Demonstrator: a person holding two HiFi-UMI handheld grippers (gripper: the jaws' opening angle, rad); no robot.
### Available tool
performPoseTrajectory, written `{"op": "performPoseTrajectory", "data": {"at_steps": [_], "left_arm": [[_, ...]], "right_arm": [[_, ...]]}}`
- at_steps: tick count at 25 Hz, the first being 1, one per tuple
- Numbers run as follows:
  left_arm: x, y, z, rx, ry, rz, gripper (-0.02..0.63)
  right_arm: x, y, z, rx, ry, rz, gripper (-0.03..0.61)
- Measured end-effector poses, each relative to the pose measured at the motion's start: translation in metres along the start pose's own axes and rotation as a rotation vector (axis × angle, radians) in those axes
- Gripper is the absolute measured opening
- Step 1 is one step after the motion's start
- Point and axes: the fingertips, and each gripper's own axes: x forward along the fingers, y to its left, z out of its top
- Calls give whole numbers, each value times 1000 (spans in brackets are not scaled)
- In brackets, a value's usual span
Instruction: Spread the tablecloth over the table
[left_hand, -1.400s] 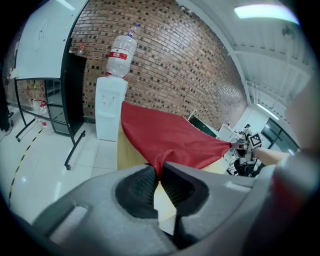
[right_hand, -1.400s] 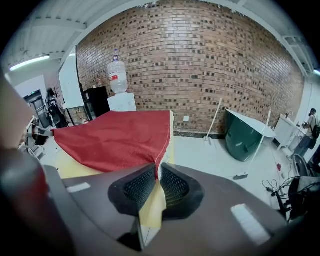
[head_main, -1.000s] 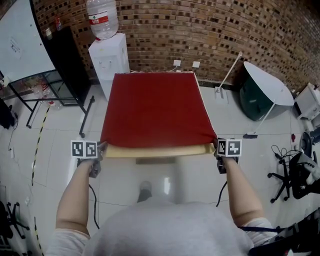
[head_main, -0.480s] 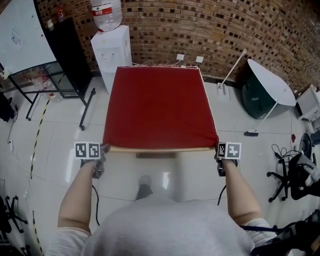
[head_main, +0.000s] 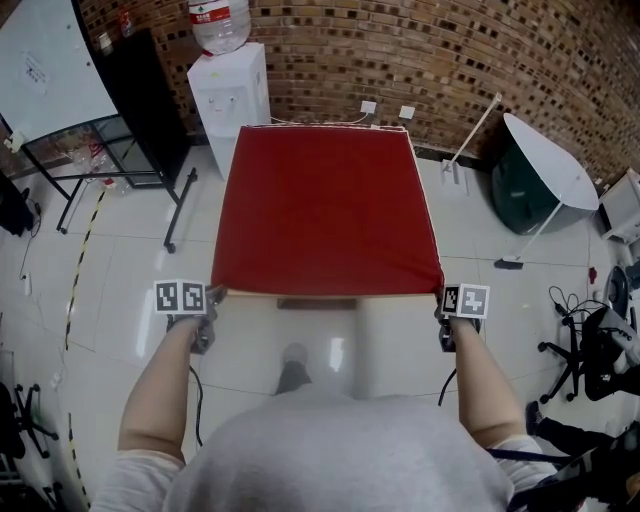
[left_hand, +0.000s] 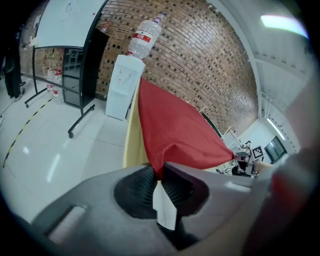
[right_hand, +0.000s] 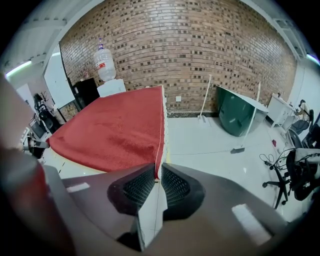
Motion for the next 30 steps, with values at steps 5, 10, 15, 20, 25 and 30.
{"op": "performPoseTrajectory", "data": {"at_steps": [5,10,15,20,25,30], "left_arm": [[0,1,-3,10,-2,-7,31],[-5,9,-9,0,14,16,60],[-17,11,-15,-27,-5,20,67],[-36,3,-28,-45,-50,34,67],[-65,-41,-42,-29,-130,-34,66],[-93,-140,-59,49,-187,-236,41]], "right_arm": [[3,-2,-2,2,-7,9,48],[1,-4,-6,-3,-1,3,83],[-12,-14,-17,-4,13,-11,86],[-33,-24,-27,-18,-8,-10,66],[-70,13,-32,-79,-58,140,12],[-127,92,-52,-202,-92,393,2]]}}
